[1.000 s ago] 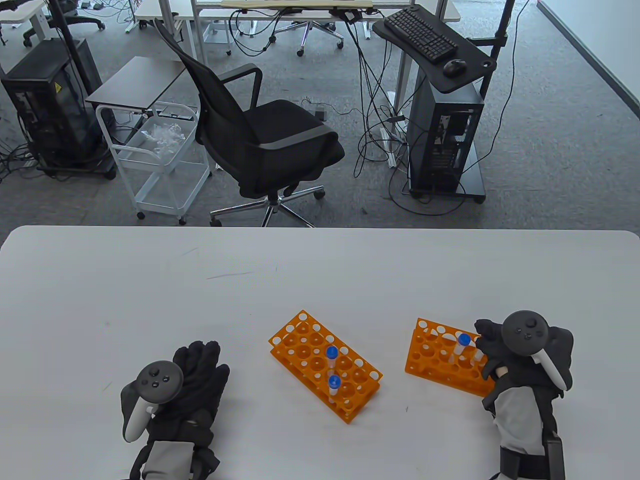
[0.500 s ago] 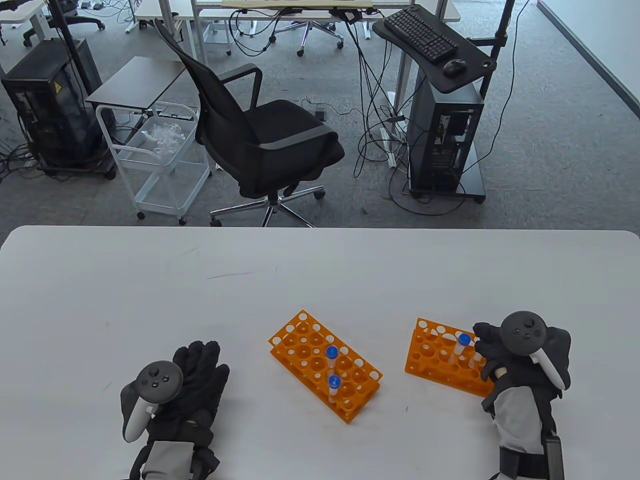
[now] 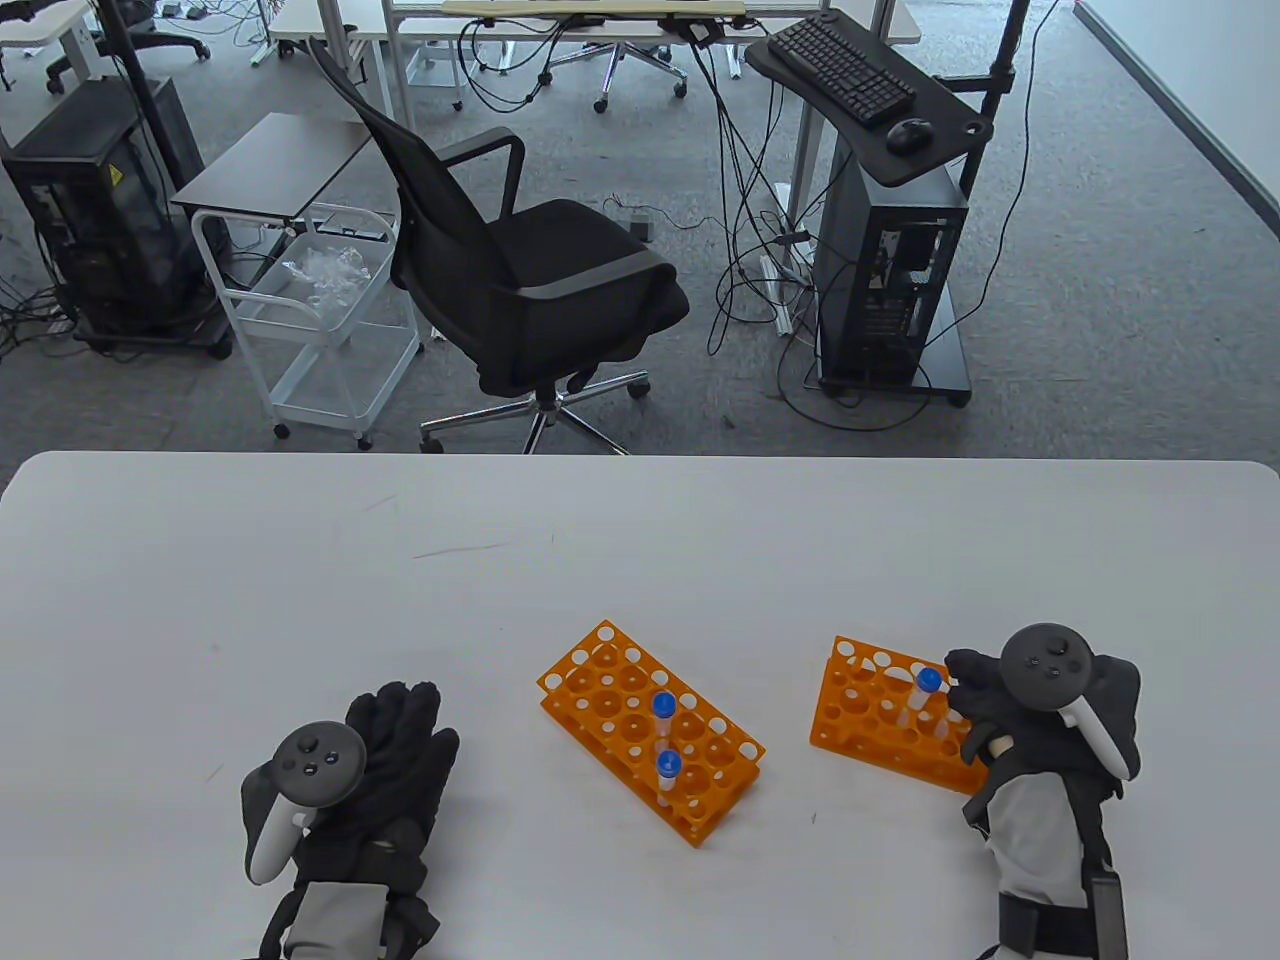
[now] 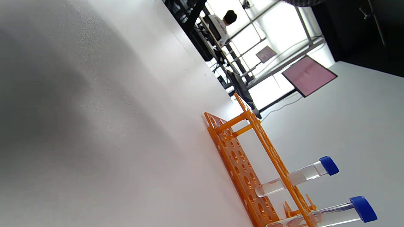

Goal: Transfer 4 test tubes between racks (Right hand only)

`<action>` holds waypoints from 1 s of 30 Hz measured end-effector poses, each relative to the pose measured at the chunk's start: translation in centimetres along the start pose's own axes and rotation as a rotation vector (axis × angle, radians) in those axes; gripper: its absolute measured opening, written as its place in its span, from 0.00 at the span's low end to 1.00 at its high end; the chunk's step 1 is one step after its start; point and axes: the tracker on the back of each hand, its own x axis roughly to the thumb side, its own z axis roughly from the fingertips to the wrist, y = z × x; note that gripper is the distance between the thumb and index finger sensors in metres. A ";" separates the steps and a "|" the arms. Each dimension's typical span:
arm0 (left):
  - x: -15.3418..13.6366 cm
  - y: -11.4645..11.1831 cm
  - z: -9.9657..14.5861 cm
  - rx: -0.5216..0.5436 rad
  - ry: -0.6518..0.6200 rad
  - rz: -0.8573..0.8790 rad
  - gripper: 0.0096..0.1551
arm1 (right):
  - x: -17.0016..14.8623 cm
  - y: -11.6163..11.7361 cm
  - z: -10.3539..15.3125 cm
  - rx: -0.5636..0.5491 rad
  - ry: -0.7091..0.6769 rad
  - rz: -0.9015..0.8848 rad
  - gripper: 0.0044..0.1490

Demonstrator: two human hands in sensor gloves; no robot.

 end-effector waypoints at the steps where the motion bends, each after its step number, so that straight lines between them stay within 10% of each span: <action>1: 0.0 0.0 0.0 0.000 0.000 0.000 0.41 | 0.0 0.0 0.0 0.001 0.000 -0.001 0.32; 30: 0.0 0.0 0.0 -0.002 -0.005 0.002 0.41 | 8.0 -2.7 2.8 -0.141 -0.347 -0.094 0.33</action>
